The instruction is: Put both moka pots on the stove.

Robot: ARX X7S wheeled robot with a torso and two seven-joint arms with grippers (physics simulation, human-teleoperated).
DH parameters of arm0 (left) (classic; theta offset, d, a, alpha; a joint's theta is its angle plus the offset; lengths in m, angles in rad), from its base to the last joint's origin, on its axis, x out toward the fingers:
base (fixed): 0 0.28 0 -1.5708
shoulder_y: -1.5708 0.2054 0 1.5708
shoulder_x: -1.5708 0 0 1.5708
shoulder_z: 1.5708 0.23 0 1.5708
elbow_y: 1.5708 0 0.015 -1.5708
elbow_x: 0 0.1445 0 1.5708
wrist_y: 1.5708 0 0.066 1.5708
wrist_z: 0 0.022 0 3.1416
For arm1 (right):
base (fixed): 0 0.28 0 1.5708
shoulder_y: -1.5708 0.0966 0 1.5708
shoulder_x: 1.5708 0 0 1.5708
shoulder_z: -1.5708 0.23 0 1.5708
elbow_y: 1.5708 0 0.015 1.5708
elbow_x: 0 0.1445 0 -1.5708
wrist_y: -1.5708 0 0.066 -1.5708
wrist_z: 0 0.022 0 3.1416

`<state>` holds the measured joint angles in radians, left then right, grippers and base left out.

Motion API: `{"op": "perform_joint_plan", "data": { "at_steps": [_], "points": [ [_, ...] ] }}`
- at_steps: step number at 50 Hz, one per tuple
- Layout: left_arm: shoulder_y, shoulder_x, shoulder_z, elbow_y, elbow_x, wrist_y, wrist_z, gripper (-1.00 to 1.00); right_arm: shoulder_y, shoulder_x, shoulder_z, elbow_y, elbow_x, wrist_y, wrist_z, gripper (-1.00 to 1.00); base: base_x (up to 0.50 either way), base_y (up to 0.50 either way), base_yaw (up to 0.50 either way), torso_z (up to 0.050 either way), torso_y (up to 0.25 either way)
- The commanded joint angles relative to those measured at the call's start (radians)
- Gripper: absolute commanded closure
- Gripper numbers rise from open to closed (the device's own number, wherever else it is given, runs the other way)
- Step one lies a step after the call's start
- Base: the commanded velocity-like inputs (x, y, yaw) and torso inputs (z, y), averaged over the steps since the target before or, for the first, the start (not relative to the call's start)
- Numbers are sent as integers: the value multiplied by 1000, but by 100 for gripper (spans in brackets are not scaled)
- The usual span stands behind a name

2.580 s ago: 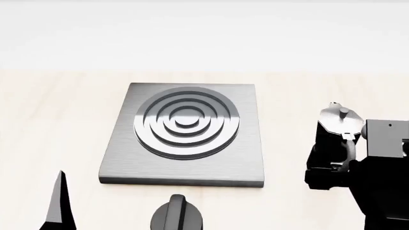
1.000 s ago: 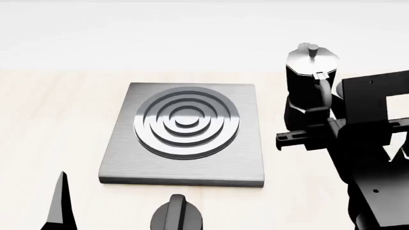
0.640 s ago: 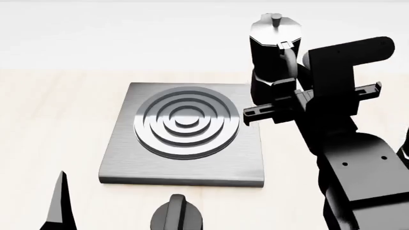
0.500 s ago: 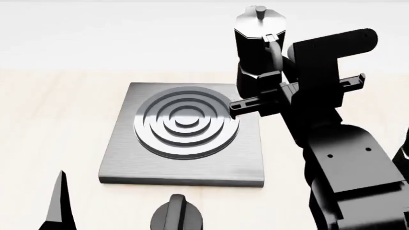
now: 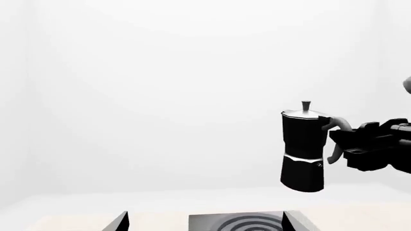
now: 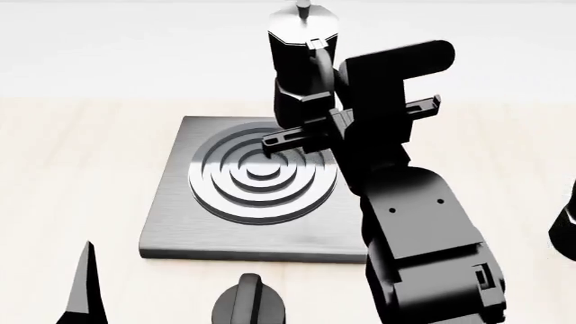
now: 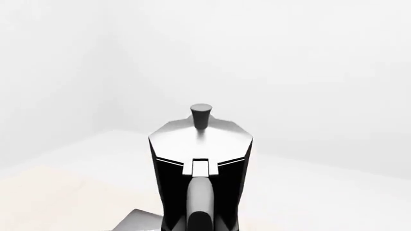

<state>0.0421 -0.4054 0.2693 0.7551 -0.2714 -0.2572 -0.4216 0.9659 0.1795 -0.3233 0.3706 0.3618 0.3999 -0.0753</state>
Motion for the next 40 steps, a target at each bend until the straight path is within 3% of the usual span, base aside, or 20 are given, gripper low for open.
{"op": "perform_joint_plan", "data": {
  "at_steps": [1,12,31,40],
  "points": [
    [-2,-5,8,-4,3,0,0,-100,24,-79,-10,136,-31,-181,-28,100,0,0,0,0,0],
    [2,-8,2,-11,-6,3,-3,-100,77,-163,-39,405,-46,-391,-63,100,0,0,0,0,1],
    [10,-18,6,-18,11,27,-4,-100,109,-170,-173,438,29,-415,-32,100,0,0,0,1,1],
    [8,-20,13,-22,18,28,-5,-100,113,-160,-207,438,62,-424,-19,100,0,0,0,0,-140]
  ]
}}
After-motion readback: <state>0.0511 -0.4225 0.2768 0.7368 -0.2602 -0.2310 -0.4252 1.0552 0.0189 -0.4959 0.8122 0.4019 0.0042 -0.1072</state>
